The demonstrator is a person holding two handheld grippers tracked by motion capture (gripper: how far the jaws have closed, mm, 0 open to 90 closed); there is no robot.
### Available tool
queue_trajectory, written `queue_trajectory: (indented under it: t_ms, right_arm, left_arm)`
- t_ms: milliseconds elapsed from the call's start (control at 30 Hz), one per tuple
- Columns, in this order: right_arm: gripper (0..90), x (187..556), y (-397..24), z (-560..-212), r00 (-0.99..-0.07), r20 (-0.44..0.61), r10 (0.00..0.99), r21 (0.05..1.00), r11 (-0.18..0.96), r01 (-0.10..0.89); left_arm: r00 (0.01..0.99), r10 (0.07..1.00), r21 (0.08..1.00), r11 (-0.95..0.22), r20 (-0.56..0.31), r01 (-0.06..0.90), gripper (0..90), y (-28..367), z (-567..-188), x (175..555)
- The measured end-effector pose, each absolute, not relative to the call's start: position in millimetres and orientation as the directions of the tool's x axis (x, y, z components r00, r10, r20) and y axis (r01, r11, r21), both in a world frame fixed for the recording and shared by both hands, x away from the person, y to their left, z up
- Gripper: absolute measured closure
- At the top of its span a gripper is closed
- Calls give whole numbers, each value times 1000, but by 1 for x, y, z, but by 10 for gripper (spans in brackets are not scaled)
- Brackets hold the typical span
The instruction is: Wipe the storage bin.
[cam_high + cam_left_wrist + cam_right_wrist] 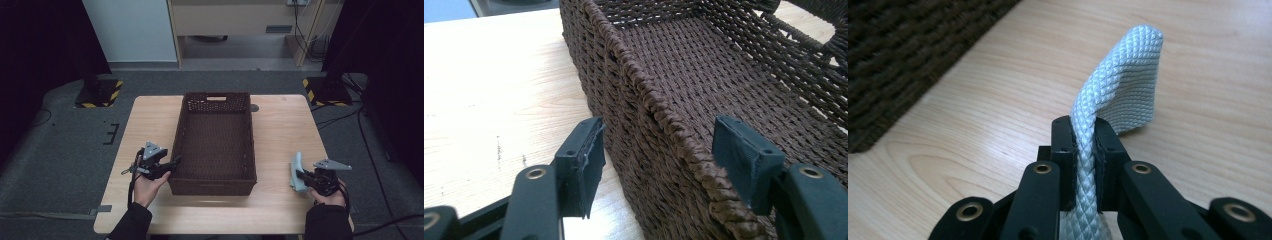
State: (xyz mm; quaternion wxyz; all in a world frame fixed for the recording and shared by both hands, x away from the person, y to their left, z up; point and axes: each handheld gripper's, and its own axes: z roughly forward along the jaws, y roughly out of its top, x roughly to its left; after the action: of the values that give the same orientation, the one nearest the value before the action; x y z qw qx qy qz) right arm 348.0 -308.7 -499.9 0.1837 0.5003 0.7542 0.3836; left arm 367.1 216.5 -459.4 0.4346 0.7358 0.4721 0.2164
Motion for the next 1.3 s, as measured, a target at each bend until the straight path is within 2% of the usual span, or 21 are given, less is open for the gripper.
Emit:
queue_trajectory:
  t_ms: [233, 367, 400, 600, 733, 1000, 1300]
  right_arm:
    - [805, 351, -311, -506, -394, 84, 915, 724, 216, 655]
    - [750, 351, -310, -507, -385, 58, 921, 716, 230, 660]
    - [712, 351, -310, -505, -381, 46, 924, 726, 231, 648]
    - [630, 350, -311, -501, -375, 21, 927, 762, 228, 606]
    - [603, 347, -309, -494, -373, 12, 928, 800, 215, 560]
    - [578, 344, -300, -473, -399, 2, 917, 853, 207, 480]
    - [526, 349, -272, -458, -465, 56, 883, 866, 189, 463]
  left_arm:
    - [467, 878, 845, -168, -107, 508, 401, 217, -460, 367]
    - [469, 876, 845, -165, -112, 509, 407, 217, -460, 367]
    - [470, 875, 845, -165, -113, 509, 408, 217, -460, 367]
    - [474, 873, 846, -164, -115, 508, 418, 217, -460, 367]
    - [482, 868, 846, -165, -119, 506, 454, 216, -460, 367]
    - [503, 857, 845, -188, -107, 501, 603, 213, -458, 365]
    - [509, 856, 842, -205, -93, 499, 661, 212, -456, 364]
